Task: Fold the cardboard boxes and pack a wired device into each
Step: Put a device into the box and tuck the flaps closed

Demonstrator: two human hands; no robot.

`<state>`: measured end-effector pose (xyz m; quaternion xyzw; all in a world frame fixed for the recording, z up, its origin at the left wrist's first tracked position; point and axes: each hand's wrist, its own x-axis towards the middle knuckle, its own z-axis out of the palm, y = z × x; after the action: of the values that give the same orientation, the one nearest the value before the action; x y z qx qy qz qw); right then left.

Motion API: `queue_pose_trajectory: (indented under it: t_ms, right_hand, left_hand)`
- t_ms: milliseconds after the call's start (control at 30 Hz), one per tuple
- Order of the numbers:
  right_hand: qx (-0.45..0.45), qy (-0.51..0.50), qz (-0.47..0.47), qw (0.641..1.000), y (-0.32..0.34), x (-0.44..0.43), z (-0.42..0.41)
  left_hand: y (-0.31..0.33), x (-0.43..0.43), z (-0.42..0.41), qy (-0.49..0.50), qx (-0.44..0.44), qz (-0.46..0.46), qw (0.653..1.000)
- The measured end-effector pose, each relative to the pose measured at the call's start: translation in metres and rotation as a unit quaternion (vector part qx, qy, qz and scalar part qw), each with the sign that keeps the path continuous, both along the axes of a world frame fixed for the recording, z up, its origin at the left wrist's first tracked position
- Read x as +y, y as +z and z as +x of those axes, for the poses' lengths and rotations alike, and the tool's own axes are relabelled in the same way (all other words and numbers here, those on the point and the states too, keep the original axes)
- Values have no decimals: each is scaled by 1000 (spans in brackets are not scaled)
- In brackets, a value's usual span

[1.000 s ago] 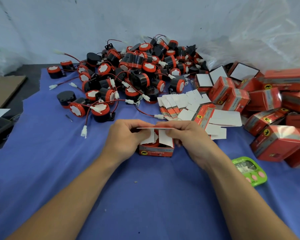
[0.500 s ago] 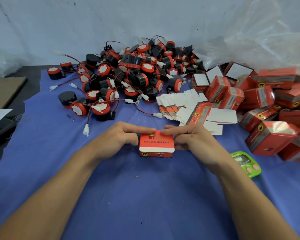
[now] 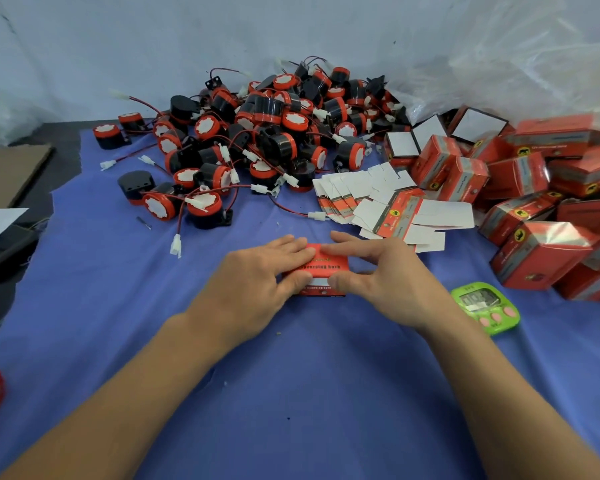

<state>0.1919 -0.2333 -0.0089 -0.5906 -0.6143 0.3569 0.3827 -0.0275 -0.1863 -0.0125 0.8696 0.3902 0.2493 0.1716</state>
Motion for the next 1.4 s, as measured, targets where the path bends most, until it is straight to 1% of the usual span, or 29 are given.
queue_pose_trajectory:
  t_ms: [100,233,333,400,500,533,667,733,900,1000,1067,1133,1167,1200,1233,1300,1333,1400]
  right_hand:
    - [-3,-8,21,1000,-6,-1,-1]
    - [-13,-8,41,999,-6,0,-2]
    - [10,-8,35,999,-6,1,-1]
    - [35,-17,18,999,-7,1,-1]
    - [46,-26,2,999,-7,2,-2]
    - [50,-28,-1,998,-8,1,-2]
    - [94,-38,-8,995,-9,0,-3]
    - [121,-35,-12,992,-9,0,-6]
    - [151,-31,-19,988,-12,3,-9]
    - [171,-48,-41,983,-12,6,-16]
    - [183,-60,-42,980,-12,7,-20]
    - [214,-68,-58,973,-9,9,-23]
    - [228,-74,-69,968,-7,10,-24]
    - [225,-82,-77,968,-6,10,-25]
    - [199,-87,-82,973,-5,10,-27]
    - [109,-91,-87,986,-4,7,-34]
    - [85,-93,-82,989,-5,6,-36]
    - [84,-94,-64,990,-5,3,-33]
  left_hand:
    - [-1,-3,1,-4,-8,27,1000]
    - [2,-3,3,23,-48,23,998]
    - [2,-4,7,36,-60,9,997]
    - [2,-3,5,31,-55,-6,998]
    - [1,1,1,23,-31,-9,999]
    - [0,2,-1,21,-40,-23,999]
    - [-6,4,-3,17,-130,-120,984]
    - [-9,7,-2,23,-148,-133,980]
    - [-15,7,0,45,-186,-130,973]
    - [-15,5,3,58,-214,-155,963]
    - [-16,2,4,74,-214,-159,961]
    - [-18,0,5,94,-189,-157,965]
    - [-18,0,6,99,-178,-172,964]
    - [-18,0,8,100,-169,-191,962]
    - [-17,1,10,100,-159,-204,961]
    - [-12,4,12,93,-156,-207,961]
    - [-11,5,11,85,-169,-200,961]
    - [-10,5,6,53,-192,-167,965]
